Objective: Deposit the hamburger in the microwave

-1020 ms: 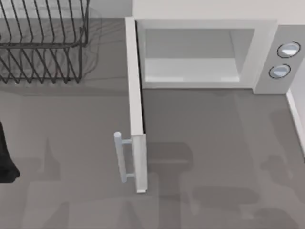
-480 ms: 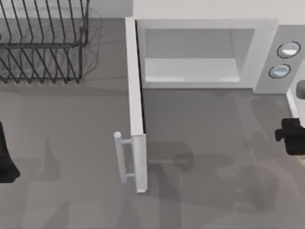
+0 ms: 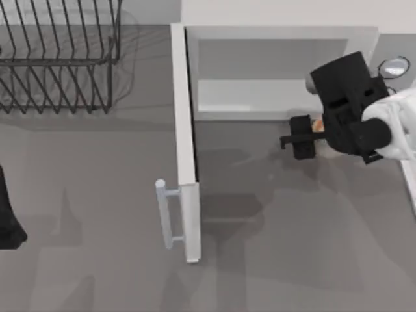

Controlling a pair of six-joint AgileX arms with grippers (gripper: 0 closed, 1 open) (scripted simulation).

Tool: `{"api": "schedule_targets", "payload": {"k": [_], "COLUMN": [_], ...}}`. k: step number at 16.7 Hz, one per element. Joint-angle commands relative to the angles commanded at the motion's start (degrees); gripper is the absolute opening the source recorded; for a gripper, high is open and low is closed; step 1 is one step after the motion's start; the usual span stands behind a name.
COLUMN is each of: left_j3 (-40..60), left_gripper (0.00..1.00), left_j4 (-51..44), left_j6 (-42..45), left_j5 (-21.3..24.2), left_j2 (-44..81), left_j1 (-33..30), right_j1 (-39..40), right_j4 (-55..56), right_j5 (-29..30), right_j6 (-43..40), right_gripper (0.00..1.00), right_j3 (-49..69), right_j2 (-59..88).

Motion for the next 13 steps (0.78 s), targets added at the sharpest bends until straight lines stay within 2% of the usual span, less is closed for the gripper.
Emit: {"api": "schedule_targets", "payload": {"k": [7, 10, 13], "left_j3": [0.0, 0.0, 0.0], "left_gripper": [1.00, 1.00, 1.00], "left_j4": [0.0, 0.0, 0.0], "left_j6": [0.0, 0.0, 0.0], "left_j5": [0.0, 0.0, 0.0], "left_j2": [0.0, 0.0, 0.0], "left_j1": [0.0, 0.0, 0.0], "right_j1": [9.3, 11.5, 12.1], "right_j4": [33.8, 40.9, 42.5], "right_j5": [12.2, 15.6, 16.5], "right_j6": [1.1, 1.7, 1.9], "right_gripper": [0.00, 0.00, 0.00], "right_j3": [5.7, 7.6, 8.1], "right_j2": [16.4, 20.2, 21.1]}}
